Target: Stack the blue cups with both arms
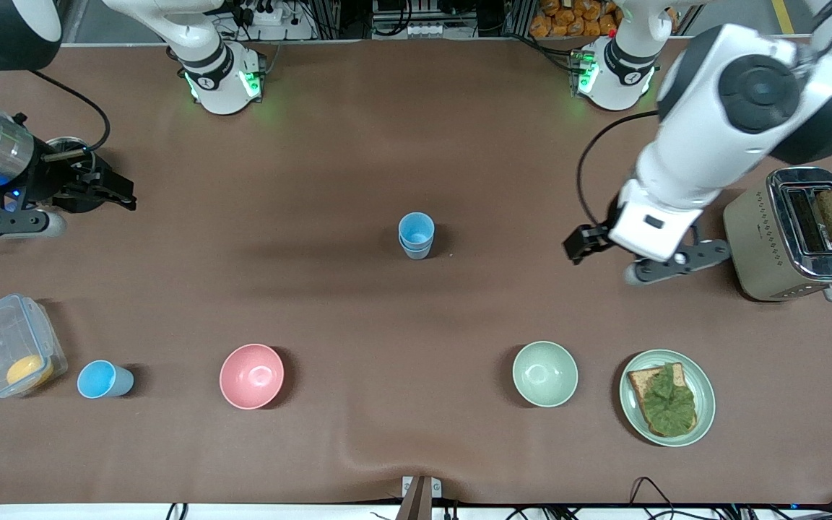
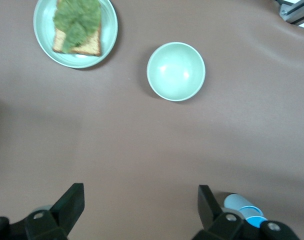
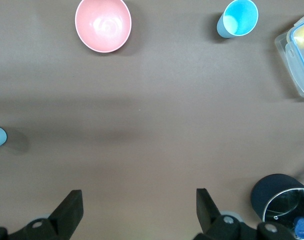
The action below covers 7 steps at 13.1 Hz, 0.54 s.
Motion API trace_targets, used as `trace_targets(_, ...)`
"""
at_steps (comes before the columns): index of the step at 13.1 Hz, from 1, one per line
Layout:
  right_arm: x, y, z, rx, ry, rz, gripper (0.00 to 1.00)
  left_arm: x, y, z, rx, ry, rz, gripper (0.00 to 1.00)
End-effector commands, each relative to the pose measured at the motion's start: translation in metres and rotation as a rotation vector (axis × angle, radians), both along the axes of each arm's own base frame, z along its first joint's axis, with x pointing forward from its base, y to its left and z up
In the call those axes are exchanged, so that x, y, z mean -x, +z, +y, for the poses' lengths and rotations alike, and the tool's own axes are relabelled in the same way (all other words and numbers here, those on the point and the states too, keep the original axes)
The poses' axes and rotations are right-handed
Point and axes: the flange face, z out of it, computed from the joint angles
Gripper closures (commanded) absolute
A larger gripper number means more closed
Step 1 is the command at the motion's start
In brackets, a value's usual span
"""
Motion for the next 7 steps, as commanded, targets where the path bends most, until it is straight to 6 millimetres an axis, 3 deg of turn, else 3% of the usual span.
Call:
trace_targets(1, 0.001, 0.006, -0.001, 0.012, 0.003, -0.010, 0.00, -0.004, 0.025, 0.049, -0.023, -0.073, -0.027, 0.00)
trace_targets(2, 0.001, 0.006, -0.001, 0.012, 0.003, -0.012, 0.00, -0.002, 0.038, 0.067, -0.032, -0.099, -0.040, 0.00)
trace_targets(3, 0.001, 0.007, 0.000, 0.007, 0.003, -0.013, 0.00, 0.004, 0.049, 0.072, -0.032, -0.139, -0.052, 0.00)
trace_targets(7, -0.001, 0.006, -0.001, 0.010, 0.003, -0.019, 0.00, 0.018, 0.071, 0.117, -0.099, -0.327, -0.041, 0.00)
